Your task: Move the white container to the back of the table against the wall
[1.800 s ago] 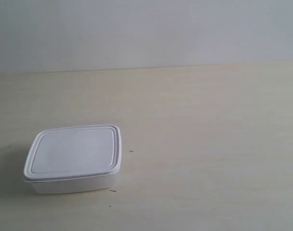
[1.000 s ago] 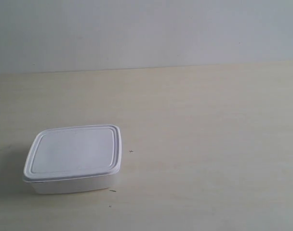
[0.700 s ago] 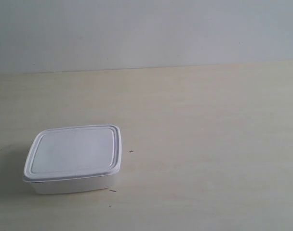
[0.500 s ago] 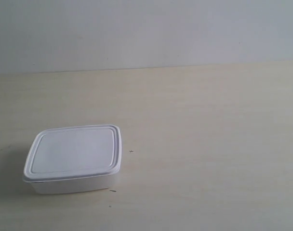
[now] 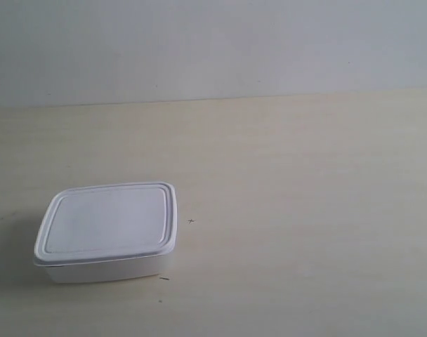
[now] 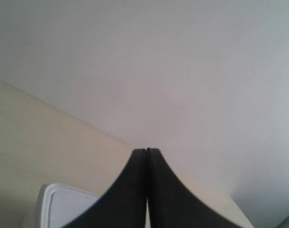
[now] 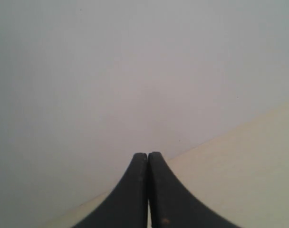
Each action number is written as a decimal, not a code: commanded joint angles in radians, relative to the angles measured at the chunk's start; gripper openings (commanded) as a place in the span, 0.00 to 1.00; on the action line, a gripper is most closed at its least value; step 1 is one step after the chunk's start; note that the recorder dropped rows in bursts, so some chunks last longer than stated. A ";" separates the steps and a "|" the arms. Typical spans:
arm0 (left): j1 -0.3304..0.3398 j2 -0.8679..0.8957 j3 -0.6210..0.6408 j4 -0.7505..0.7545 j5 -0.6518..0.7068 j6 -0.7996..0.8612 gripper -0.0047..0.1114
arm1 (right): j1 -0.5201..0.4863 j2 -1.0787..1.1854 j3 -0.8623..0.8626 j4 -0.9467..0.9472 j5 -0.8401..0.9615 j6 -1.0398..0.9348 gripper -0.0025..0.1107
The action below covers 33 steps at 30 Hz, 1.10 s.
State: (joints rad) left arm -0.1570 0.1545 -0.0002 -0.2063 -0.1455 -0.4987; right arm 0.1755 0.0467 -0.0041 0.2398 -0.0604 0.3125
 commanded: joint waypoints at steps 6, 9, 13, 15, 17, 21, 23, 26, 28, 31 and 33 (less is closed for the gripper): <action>-0.005 0.099 -0.145 0.040 0.350 -0.007 0.04 | -0.001 0.117 -0.157 -0.064 0.282 0.028 0.02; -0.005 0.191 -0.254 0.074 0.422 -0.007 0.04 | -0.001 0.230 -0.251 -0.119 0.405 0.028 0.02; -0.005 0.349 -0.435 0.139 0.612 0.033 0.04 | -0.001 0.416 -0.397 -0.148 0.509 0.028 0.02; -0.005 0.439 -0.540 0.177 0.731 0.089 0.04 | -0.001 0.522 -0.489 -0.153 0.557 0.007 0.02; -0.005 0.517 -0.633 0.198 0.833 0.154 0.04 | -0.001 0.617 -0.577 -0.151 0.603 -0.048 0.02; -0.005 0.649 -0.795 0.197 0.945 0.294 0.04 | -0.001 0.821 -0.769 -0.144 0.716 -0.202 0.02; -0.005 0.692 -0.843 0.194 0.960 0.302 0.04 | -0.001 0.893 -0.845 -0.127 0.748 -0.248 0.02; -0.005 0.720 -0.877 0.194 0.972 0.302 0.04 | -0.001 0.969 -0.905 -0.004 0.750 -0.306 0.02; -0.005 0.720 -0.876 0.194 0.975 0.309 0.04 | -0.001 1.003 -0.923 0.089 0.754 -0.386 0.02; -0.005 0.718 -0.876 0.196 0.985 0.324 0.04 | -0.001 1.053 -0.939 0.184 0.790 -0.436 0.02; -0.005 0.718 -0.876 0.196 0.985 0.334 0.04 | -0.001 1.093 -0.955 0.186 0.842 -0.436 0.02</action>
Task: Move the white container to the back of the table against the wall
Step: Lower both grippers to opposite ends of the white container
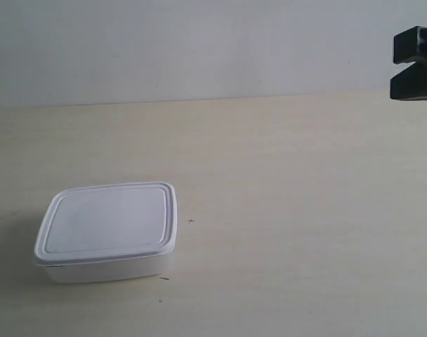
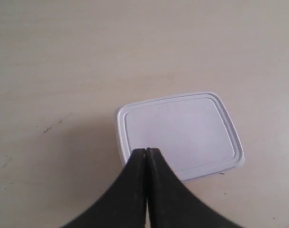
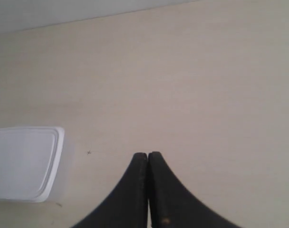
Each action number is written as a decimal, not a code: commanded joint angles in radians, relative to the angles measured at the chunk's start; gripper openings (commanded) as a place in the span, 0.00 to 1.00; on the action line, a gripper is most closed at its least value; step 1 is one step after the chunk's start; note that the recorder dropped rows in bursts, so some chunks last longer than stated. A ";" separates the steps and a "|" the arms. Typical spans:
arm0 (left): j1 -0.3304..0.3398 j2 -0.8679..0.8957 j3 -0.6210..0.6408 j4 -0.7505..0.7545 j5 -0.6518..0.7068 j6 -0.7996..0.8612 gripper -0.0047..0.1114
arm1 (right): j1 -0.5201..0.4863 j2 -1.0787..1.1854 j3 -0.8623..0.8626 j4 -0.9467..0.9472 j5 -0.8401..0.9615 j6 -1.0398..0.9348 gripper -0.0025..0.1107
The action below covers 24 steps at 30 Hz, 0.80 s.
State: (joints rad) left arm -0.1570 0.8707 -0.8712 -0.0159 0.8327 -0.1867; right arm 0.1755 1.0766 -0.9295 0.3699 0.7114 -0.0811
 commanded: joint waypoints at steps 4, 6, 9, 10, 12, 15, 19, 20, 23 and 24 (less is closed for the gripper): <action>-0.005 0.003 -0.005 0.006 0.007 0.022 0.04 | -0.001 0.146 -0.089 0.080 0.141 -0.050 0.02; -0.005 0.003 -0.005 0.004 0.012 0.024 0.04 | -0.001 0.180 -0.133 0.110 0.159 -0.063 0.02; -0.005 0.003 -0.005 -0.034 0.041 0.037 0.04 | 0.020 0.233 -0.218 0.152 0.188 -0.099 0.02; -0.005 0.003 -0.005 -0.049 0.051 0.051 0.04 | 0.040 0.252 -0.248 0.146 0.197 -0.099 0.02; -0.005 0.003 -0.005 -0.089 0.076 0.085 0.04 | 0.094 0.287 -0.300 0.144 0.214 -0.099 0.02; -0.005 0.003 0.006 -0.117 0.092 0.102 0.04 | 0.186 0.351 -0.369 0.111 0.233 -0.081 0.02; -0.005 0.002 0.036 -0.155 0.107 0.110 0.04 | 0.310 0.440 -0.426 -0.006 0.273 0.016 0.02; -0.005 0.002 0.045 -0.166 0.110 0.118 0.04 | 0.334 0.454 -0.435 -0.014 0.281 0.022 0.02; -0.005 0.002 0.087 -0.203 0.110 0.126 0.04 | 0.415 0.495 -0.437 -0.016 0.285 0.022 0.02; -0.005 0.000 0.105 -0.217 0.110 0.126 0.04 | 0.441 0.503 -0.437 -0.016 0.285 0.027 0.02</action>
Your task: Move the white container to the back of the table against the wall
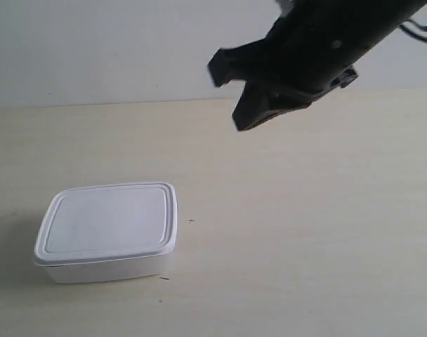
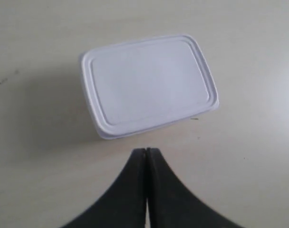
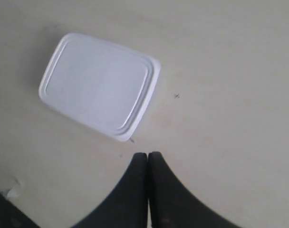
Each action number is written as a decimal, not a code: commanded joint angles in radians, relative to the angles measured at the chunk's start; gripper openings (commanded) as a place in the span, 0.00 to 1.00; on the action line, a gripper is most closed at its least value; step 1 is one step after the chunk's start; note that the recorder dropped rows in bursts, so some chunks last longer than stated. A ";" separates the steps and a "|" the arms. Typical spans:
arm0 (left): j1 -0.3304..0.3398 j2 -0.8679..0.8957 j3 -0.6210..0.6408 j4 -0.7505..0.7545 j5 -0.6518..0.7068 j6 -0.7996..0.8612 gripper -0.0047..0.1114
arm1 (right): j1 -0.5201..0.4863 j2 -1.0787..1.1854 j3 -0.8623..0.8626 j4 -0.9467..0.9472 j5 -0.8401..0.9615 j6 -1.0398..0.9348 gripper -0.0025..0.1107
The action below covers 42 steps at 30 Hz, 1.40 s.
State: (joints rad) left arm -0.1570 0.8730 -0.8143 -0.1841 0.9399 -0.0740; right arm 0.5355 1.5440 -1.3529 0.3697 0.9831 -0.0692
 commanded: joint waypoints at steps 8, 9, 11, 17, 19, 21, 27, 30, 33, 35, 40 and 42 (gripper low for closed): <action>-0.005 -0.002 0.220 -0.113 -0.095 0.015 0.04 | 0.210 0.143 -0.014 -0.016 0.014 0.063 0.02; -0.005 -0.002 0.240 -0.115 -0.114 0.015 0.04 | 0.222 0.156 -0.014 -0.016 0.008 0.063 0.02; -0.005 -0.002 0.275 -0.121 -0.145 0.011 0.04 | 0.239 0.192 -0.014 -0.012 -0.002 0.063 0.02; -0.005 0.005 0.342 -0.131 -0.245 -0.012 0.04 | 0.250 0.290 -0.014 0.022 -0.057 0.063 0.02; -0.005 0.044 0.356 -0.137 -0.253 -0.012 0.04 | 0.250 0.326 -0.014 0.059 -0.060 0.063 0.02; -0.005 0.103 0.363 -0.152 -0.288 -0.012 0.04 | 0.250 0.354 -0.014 0.118 -0.058 0.027 0.02; -0.005 0.312 0.363 -0.234 -0.411 0.074 0.04 | 0.255 0.413 -0.014 0.129 -0.099 0.047 0.02; -0.005 0.389 0.363 -0.323 -0.473 0.156 0.04 | 0.255 0.451 -0.014 0.149 -0.119 0.050 0.02; -0.005 0.439 0.363 -0.333 -0.506 0.181 0.04 | 0.255 0.476 -0.014 0.166 -0.142 0.050 0.02; -0.005 0.448 0.363 -0.335 -0.536 0.181 0.04 | 0.255 0.478 -0.014 0.166 -0.159 0.050 0.02; -0.005 0.500 0.361 -0.335 -0.574 0.181 0.04 | 0.255 0.478 -0.014 0.172 -0.165 0.006 0.02; -0.005 0.509 0.361 -0.335 -0.583 0.181 0.04 | 0.255 0.478 -0.014 0.172 -0.163 0.006 0.02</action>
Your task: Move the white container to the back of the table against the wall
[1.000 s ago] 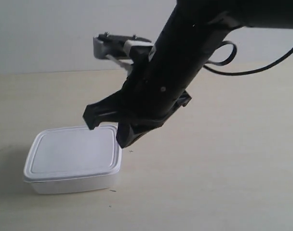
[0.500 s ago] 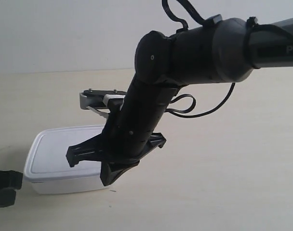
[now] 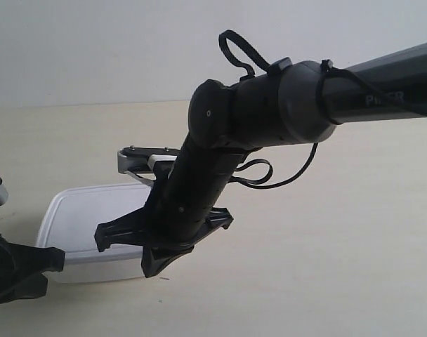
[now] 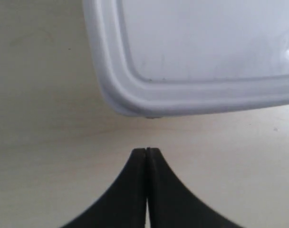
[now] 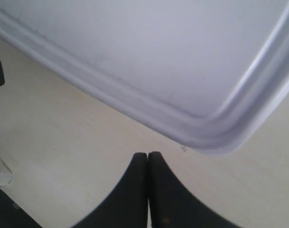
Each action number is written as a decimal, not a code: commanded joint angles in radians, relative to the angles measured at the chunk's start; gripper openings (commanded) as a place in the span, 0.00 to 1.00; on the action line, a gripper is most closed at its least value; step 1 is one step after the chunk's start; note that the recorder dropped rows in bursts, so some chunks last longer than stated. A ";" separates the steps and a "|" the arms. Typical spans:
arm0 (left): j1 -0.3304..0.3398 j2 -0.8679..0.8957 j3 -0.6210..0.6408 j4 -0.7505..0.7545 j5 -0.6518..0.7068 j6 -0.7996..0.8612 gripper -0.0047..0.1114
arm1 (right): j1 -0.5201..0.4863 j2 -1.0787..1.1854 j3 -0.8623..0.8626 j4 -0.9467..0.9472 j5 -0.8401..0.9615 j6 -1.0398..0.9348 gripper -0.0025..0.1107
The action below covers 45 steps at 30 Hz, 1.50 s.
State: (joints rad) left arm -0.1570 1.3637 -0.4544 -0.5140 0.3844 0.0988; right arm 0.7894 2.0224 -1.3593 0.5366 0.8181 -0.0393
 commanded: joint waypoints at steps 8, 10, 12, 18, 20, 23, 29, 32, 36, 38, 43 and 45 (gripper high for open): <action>-0.005 0.022 0.001 -0.016 -0.050 0.013 0.04 | 0.002 0.000 -0.007 0.005 -0.004 -0.022 0.02; -0.005 0.022 0.001 -0.032 -0.050 0.031 0.04 | 0.002 0.000 -0.007 0.005 -0.004 -0.022 0.02; -0.005 0.022 0.001 -0.056 -0.050 0.049 0.04 | 0.002 0.005 -0.007 0.005 -0.004 -0.017 0.02; -0.005 0.022 0.001 -0.125 -0.071 0.110 0.04 | 0.002 0.038 -0.007 0.010 -0.019 -0.017 0.02; -0.005 0.024 0.001 -0.125 -0.078 0.110 0.04 | 0.002 0.048 -0.007 0.010 -0.030 -0.017 0.02; -0.005 0.041 0.001 -0.127 -0.087 0.110 0.04 | 0.002 0.050 -0.007 0.008 -0.050 -0.013 0.02; -0.005 0.091 -0.011 -0.125 -0.126 0.112 0.04 | 0.002 0.050 -0.007 0.006 -0.091 -0.013 0.02; -0.005 0.104 -0.030 -0.125 -0.128 0.123 0.04 | 0.002 0.050 -0.007 -0.007 -0.120 0.004 0.02; -0.005 0.119 -0.064 -0.125 -0.139 0.131 0.04 | 0.002 0.050 -0.007 -0.037 -0.126 0.017 0.02; -0.005 0.129 -0.084 -0.125 -0.148 0.131 0.04 | 0.002 0.050 -0.007 -0.049 -0.136 0.028 0.02; -0.005 0.179 -0.131 -0.125 -0.143 0.146 0.04 | -0.005 0.050 -0.007 -0.115 -0.168 0.077 0.02; -0.005 0.197 -0.143 -0.125 -0.143 0.152 0.04 | -0.018 0.050 -0.007 -0.120 -0.168 0.093 0.02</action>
State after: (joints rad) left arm -0.1570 1.5415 -0.5794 -0.6318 0.2518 0.2386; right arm 0.7894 2.0759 -1.3593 0.4400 0.6643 0.0348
